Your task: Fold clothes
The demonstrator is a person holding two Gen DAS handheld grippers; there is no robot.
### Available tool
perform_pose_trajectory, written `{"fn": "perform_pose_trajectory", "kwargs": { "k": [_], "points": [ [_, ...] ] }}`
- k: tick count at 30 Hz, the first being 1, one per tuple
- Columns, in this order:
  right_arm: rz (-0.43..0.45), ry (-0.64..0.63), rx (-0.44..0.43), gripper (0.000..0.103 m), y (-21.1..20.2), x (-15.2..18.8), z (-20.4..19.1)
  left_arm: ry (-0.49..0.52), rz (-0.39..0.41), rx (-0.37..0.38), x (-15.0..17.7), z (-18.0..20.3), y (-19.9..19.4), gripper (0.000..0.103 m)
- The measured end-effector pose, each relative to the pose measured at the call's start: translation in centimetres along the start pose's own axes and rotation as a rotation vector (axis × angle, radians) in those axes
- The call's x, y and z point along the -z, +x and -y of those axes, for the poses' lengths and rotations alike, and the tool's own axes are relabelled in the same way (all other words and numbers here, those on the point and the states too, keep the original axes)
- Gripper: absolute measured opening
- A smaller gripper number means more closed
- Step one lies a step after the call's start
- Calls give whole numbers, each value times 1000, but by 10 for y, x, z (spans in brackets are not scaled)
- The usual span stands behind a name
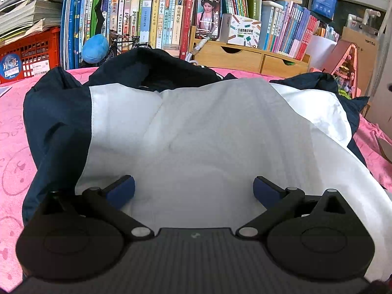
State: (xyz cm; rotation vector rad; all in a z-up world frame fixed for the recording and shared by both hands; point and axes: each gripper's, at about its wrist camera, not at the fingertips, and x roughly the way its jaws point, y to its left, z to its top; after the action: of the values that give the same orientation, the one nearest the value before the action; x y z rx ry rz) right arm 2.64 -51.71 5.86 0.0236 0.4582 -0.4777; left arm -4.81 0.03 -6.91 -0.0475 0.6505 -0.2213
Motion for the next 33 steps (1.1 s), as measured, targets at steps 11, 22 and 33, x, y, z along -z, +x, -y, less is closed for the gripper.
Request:
{"fn": "perform_pose_trajectory", "kwargs": {
  "k": [11,22,33],
  "points": [
    [-126,-112,-564,99,-31,64,-85,-7,209,-8,-97,-24,-51,103],
    [-122,-270,-649,103,-59,99,-219,246,-143,-311,-125,-17,123,74],
    [-175,-357,-627,103,-46,131,-205,-93,-54,-516,-138,-155,37,17]
  ]
}}
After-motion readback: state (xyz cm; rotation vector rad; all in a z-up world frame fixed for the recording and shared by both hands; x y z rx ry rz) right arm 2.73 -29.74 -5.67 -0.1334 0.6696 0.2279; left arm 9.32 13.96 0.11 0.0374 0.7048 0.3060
